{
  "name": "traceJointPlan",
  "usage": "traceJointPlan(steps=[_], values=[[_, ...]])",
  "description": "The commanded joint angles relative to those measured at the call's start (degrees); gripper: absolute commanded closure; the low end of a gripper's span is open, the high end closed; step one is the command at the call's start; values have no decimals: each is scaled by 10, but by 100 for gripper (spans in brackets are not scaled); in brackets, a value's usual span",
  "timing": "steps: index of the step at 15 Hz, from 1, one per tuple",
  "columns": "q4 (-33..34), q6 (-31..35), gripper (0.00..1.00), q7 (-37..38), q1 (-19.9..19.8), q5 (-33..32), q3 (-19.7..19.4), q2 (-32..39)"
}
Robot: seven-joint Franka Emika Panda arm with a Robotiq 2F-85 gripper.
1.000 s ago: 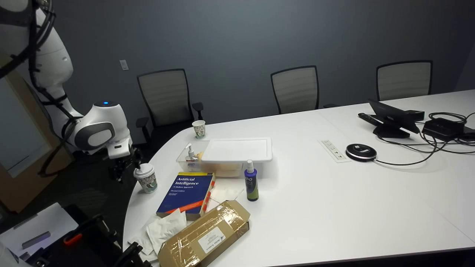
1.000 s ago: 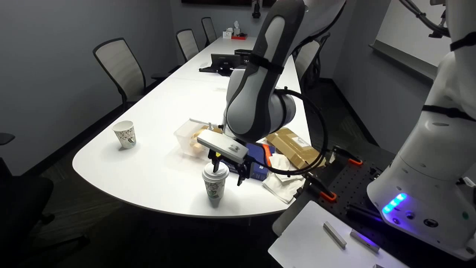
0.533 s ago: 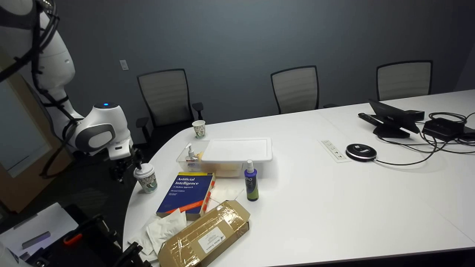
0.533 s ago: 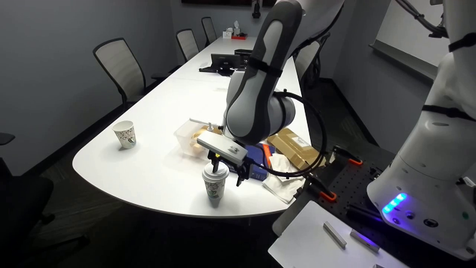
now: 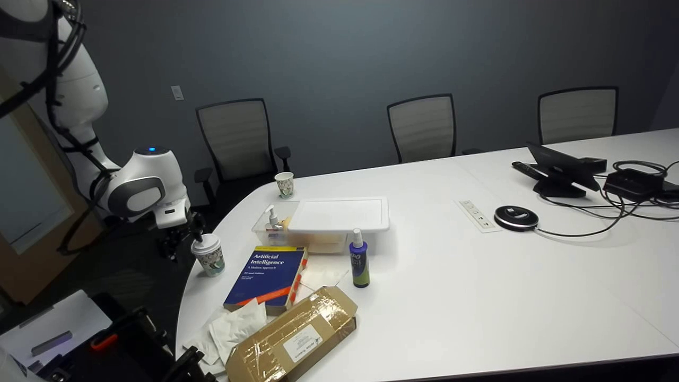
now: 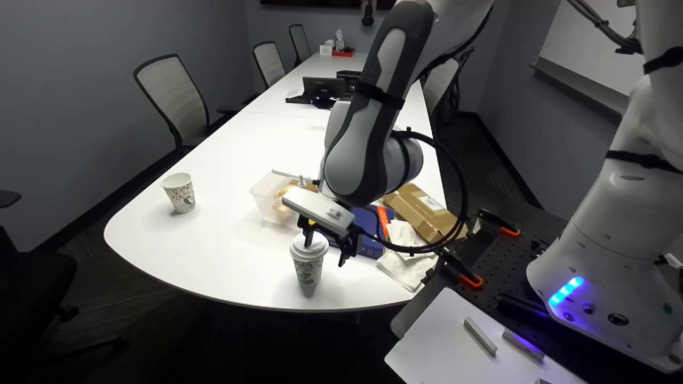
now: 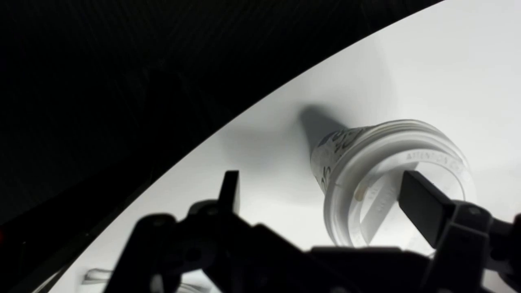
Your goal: Remove the lid from the coffee cup.
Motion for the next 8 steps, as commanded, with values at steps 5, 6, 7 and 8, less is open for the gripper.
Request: traceJointPlan(steps=[5, 6, 7, 8], values=[[4, 6, 0, 13, -3, 15, 7, 13], [4, 7, 0, 13, -4, 16, 8, 14], [3, 7, 0, 14, -3, 17, 8, 13], [3, 8, 0, 16, -2, 18, 7, 13]])
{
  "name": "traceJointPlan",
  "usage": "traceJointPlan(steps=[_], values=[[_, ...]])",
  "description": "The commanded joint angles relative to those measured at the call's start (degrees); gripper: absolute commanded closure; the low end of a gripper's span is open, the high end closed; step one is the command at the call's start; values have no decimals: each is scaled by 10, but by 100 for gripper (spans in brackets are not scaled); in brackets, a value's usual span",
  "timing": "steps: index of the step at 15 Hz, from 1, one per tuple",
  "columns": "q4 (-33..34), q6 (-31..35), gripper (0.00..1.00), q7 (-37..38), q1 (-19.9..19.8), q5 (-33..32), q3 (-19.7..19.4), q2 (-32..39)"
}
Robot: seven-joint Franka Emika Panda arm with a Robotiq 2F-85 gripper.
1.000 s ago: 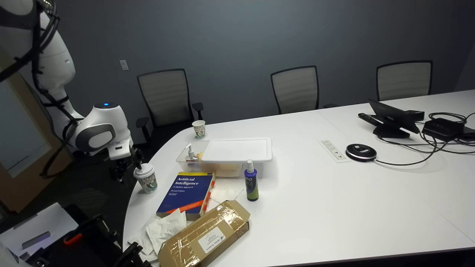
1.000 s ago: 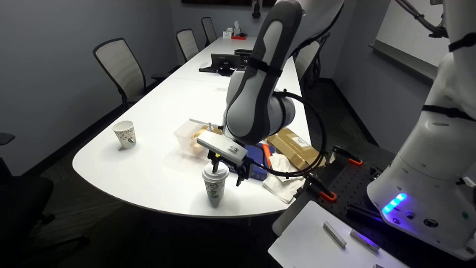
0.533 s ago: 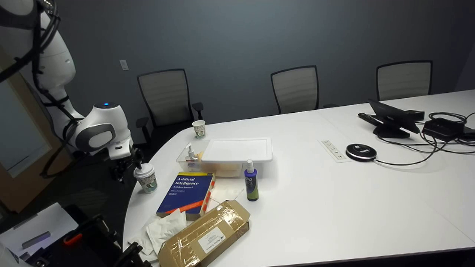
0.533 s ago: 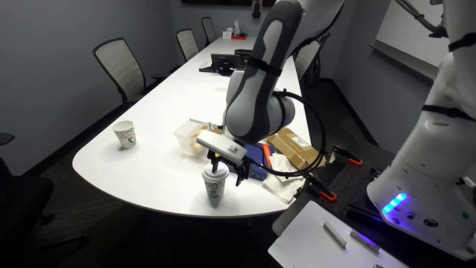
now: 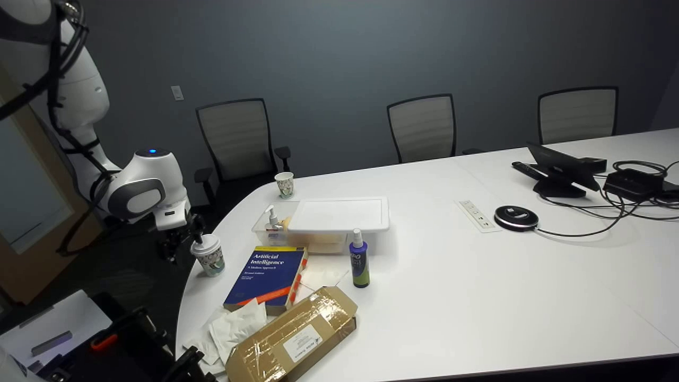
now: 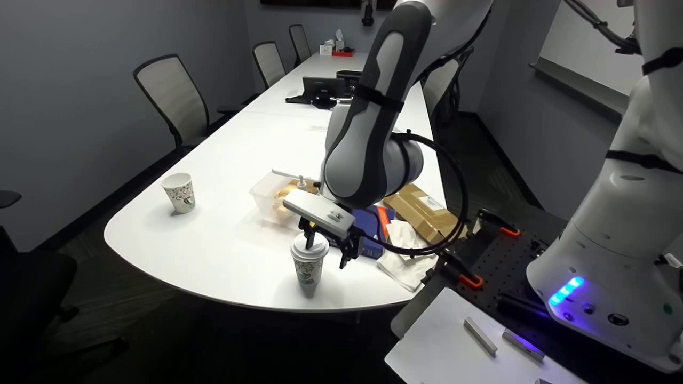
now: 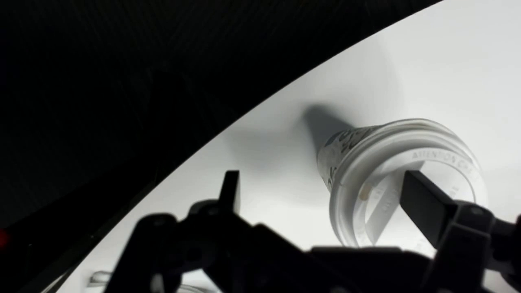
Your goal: Remove the lid from the coffee cup.
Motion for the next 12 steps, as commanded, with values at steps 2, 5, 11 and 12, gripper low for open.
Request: traceJointPlan(steps=[2, 5, 11, 12], values=[[3, 14, 0, 15, 0, 15, 4, 6], [1, 25, 0, 18, 2, 17, 5, 4], [-5, 29, 0, 28, 11, 27, -1, -5], [-6, 28, 0, 29, 10, 30, 2, -5]])
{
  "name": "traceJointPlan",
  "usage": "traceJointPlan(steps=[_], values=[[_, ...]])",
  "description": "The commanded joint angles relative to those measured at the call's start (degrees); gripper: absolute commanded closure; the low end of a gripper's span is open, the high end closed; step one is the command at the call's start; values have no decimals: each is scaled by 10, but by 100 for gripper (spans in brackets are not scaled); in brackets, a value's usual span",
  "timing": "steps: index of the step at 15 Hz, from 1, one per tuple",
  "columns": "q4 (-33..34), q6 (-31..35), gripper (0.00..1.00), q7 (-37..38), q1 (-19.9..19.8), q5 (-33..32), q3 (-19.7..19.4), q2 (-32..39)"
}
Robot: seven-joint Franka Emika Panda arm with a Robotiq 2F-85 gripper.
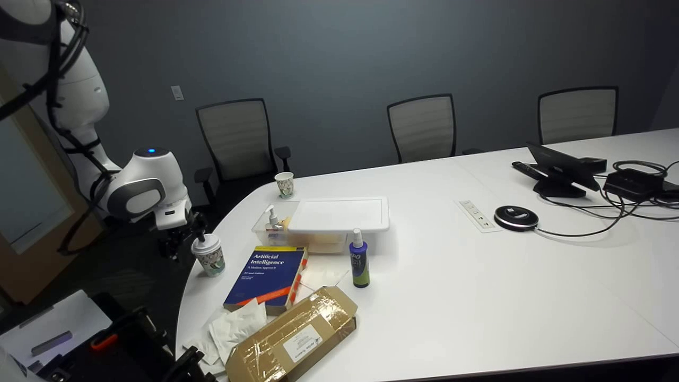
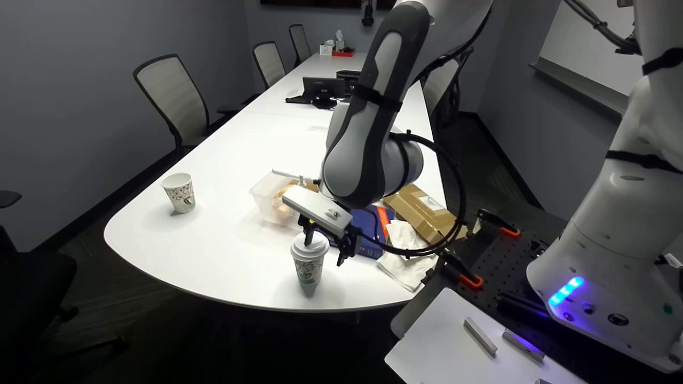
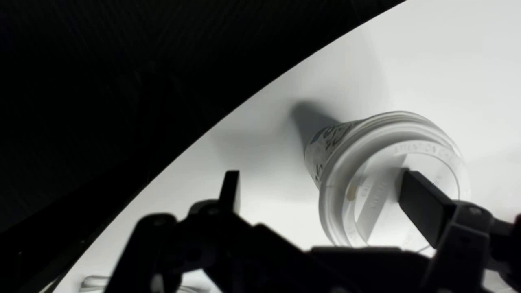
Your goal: Remove the lid from the coffee cup.
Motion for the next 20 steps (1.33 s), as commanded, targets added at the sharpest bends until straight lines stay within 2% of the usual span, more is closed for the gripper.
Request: traceJointPlan(steps=[1, 11, 16, 20], values=[[-8, 5, 0, 32, 13, 17, 0, -8], [-18, 32, 0, 96, 45, 12, -13, -16], [-22, 65, 0, 114, 84, 10, -53, -15], [-25, 61, 0, 124, 113, 13, -78, -21]])
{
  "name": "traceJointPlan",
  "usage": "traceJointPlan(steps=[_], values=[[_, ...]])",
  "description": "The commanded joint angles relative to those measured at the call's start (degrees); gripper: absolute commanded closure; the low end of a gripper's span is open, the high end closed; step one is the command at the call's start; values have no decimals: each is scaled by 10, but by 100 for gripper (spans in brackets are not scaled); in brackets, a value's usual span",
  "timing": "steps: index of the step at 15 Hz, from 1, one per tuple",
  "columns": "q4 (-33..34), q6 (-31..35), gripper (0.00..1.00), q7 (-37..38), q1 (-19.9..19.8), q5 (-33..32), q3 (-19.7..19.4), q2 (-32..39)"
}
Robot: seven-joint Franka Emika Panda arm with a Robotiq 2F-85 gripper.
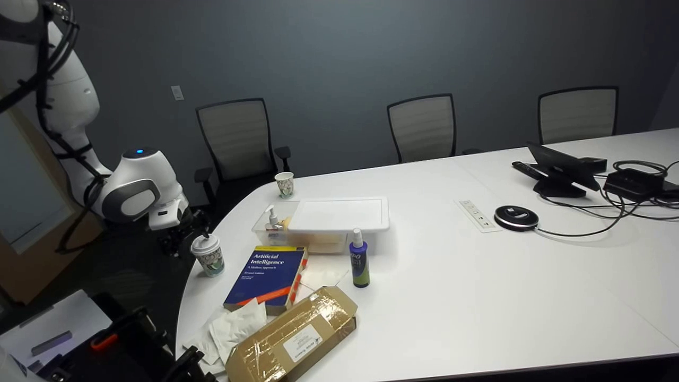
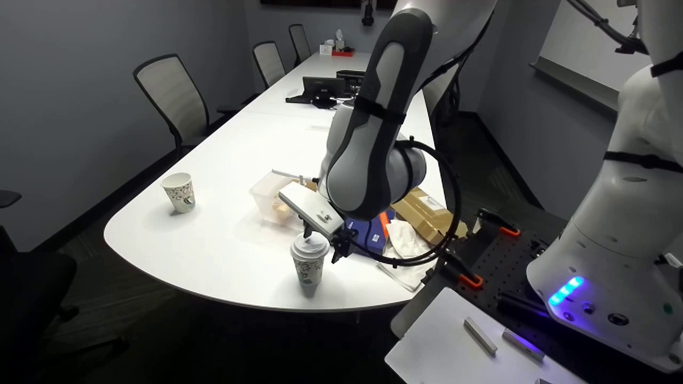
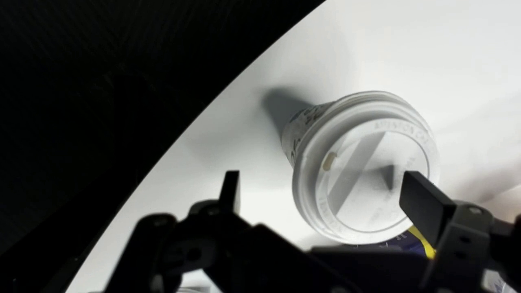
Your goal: Remove the lid from the coffee cup.
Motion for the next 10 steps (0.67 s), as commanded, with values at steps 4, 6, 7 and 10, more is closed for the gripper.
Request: traceJointPlan(steps=[4, 6, 7, 10], values=[[-24, 2, 0, 45, 54, 11, -23, -28], [-30, 3, 0, 62, 69, 13, -28, -32], [-34, 5, 0, 71, 77, 14, -31, -33], [-45, 4, 0, 101, 91, 15, -34, -38]])
